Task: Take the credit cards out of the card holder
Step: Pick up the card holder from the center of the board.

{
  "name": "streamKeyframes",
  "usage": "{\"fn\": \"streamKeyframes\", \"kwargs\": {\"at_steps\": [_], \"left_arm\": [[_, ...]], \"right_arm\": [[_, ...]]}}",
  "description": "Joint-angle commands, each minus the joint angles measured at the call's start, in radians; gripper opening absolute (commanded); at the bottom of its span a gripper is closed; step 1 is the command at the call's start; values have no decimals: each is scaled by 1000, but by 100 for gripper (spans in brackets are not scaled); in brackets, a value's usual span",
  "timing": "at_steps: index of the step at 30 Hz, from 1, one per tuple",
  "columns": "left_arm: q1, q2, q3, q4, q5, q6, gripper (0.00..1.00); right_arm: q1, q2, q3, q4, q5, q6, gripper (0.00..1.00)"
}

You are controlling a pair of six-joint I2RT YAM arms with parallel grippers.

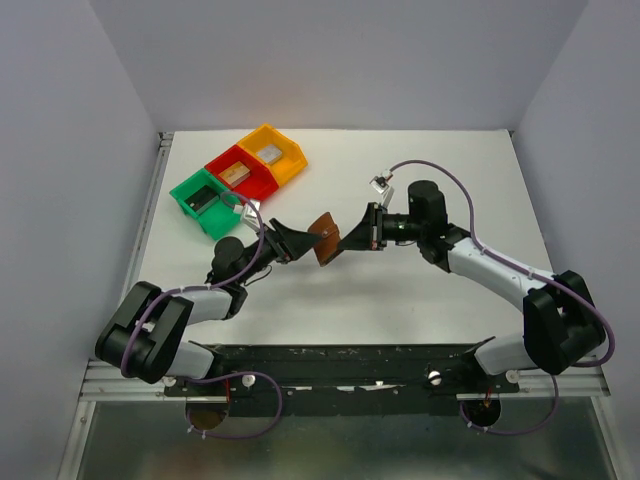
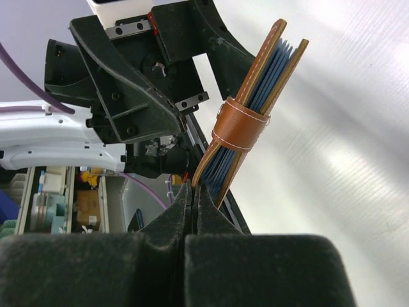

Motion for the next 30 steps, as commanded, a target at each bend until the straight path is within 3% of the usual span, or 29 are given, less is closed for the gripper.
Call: {"fn": "streamKeyframes", "kwargs": {"at_steps": [1,15,21,30], "left_arm": [[-4,11,-12,124,64,-31,92],[-2,-62,-12,50,51,-17,98],[-2,-59,7,148,90,-66,92],[-2,-56,-1,265,100,-119,82]], "right_arm": [[-4,-37,-27,82,-33,24,0],[-8,-98,-21,51,-7,-13,0],[-8,-81,-53,158,-39,44,0],[-16,-77,-53,158,-38,36,0]]}}
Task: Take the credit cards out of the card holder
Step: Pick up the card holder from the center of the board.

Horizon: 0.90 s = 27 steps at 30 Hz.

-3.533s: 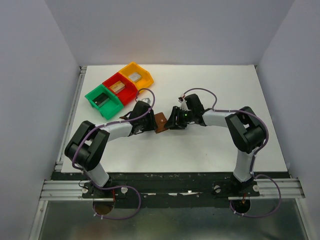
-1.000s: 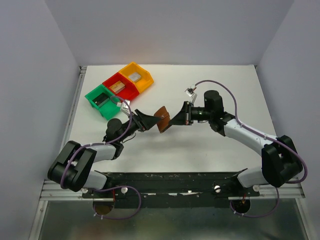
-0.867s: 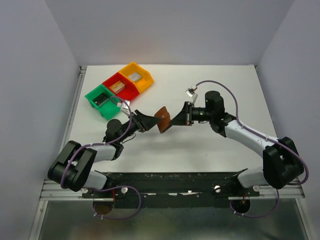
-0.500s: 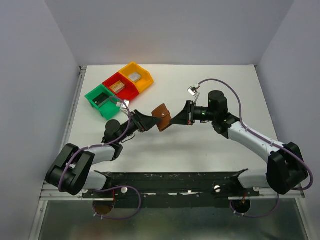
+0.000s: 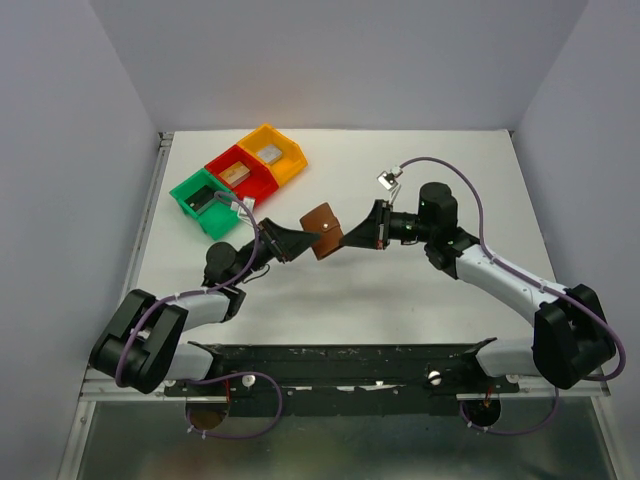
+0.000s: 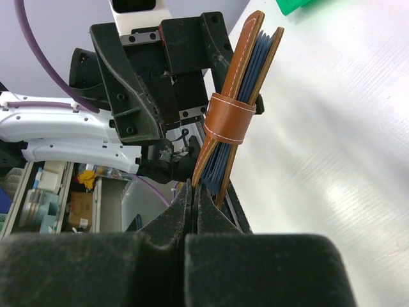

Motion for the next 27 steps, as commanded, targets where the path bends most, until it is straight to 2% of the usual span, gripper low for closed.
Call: {"fn": "streamKeyframes", "kwargs": {"at_steps": [1,13,27], "left_arm": [[-2,-17,12,122,34,-22,79],[-1,-132,37,-54,24,62,58],[-1,-103,40,-48,33,59,31]], "right_arm": [[-9,10,-8,39,-21,4,0],[-19,25,-7,-22,-7,-48,0],[-19,-11,4,-128,36,-123,0]]}}
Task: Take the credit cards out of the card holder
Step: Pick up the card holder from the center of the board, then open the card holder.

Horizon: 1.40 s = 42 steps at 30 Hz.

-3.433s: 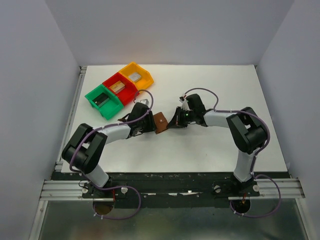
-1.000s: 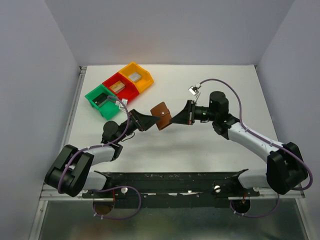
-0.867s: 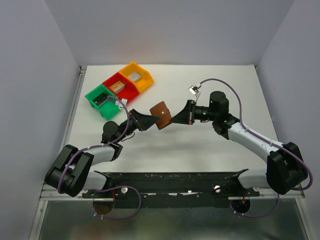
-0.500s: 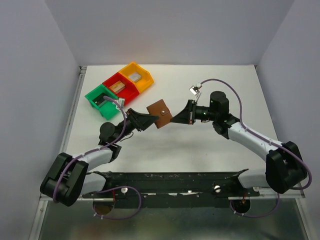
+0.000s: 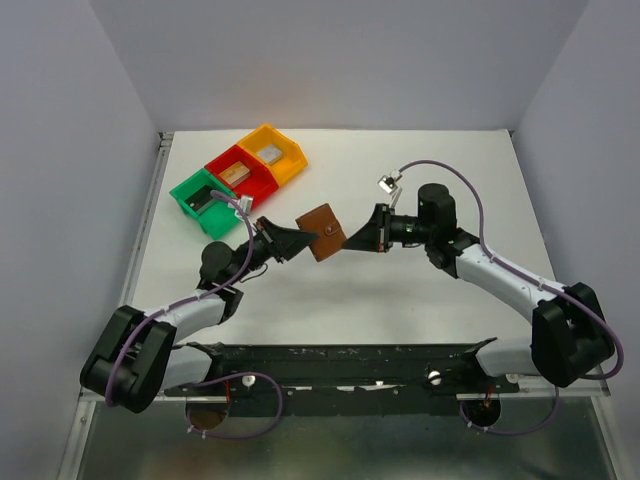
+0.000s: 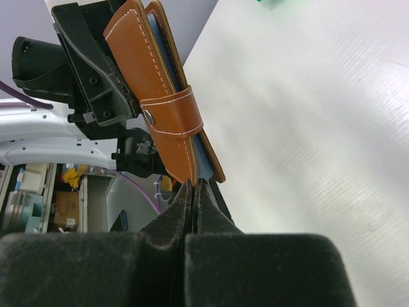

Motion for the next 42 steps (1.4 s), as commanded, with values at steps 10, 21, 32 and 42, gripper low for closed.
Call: {"fn": "streamKeyframes", "kwargs": {"at_steps": [10,21,32,42], "left_arm": [[-2,-9,39,-22,20,37,7],[-72,-187,232,-750,-176,348,0],[-229,-168,433,-1117,-435,377,0],[-347,-55,611,-1289,-613,370,0]], "right_arm": [[1,-106,86,-316,160,-146,46],[246,-193,388,-868,1105,-449,74],[275,-226,325,-673,1038,-389,98],[292,-108,419,-753,959,-345,82]]}}
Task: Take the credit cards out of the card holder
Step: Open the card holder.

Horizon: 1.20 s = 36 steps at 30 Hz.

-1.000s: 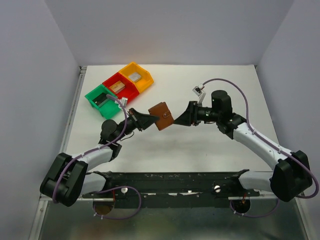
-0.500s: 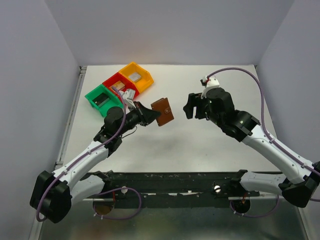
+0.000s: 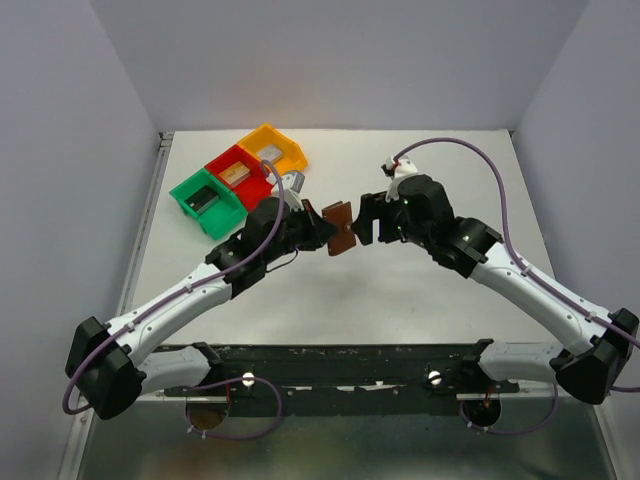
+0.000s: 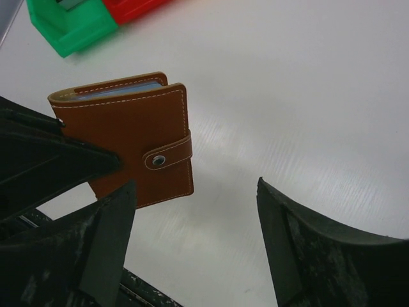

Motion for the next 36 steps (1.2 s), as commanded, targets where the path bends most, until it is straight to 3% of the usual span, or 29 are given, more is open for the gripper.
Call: {"fn": "streamKeyframes", "kwargs": {"at_steps": [1,7,26,36], "left_arm": [[-43,46,79,-120,-153,5,0],[-75,63,115,-155,-218,-7,0],[-156,87,147,-160,-330,-4,0],[-178,84,144,-141,-342,0,0]], "right_arm": [[20,38,39,-29,-46,25,80],[25,75,62,-50,-29,41,73],[41,211,141,-95,-43,55,72],[40,254,153,-112,-37,55,63]]}}
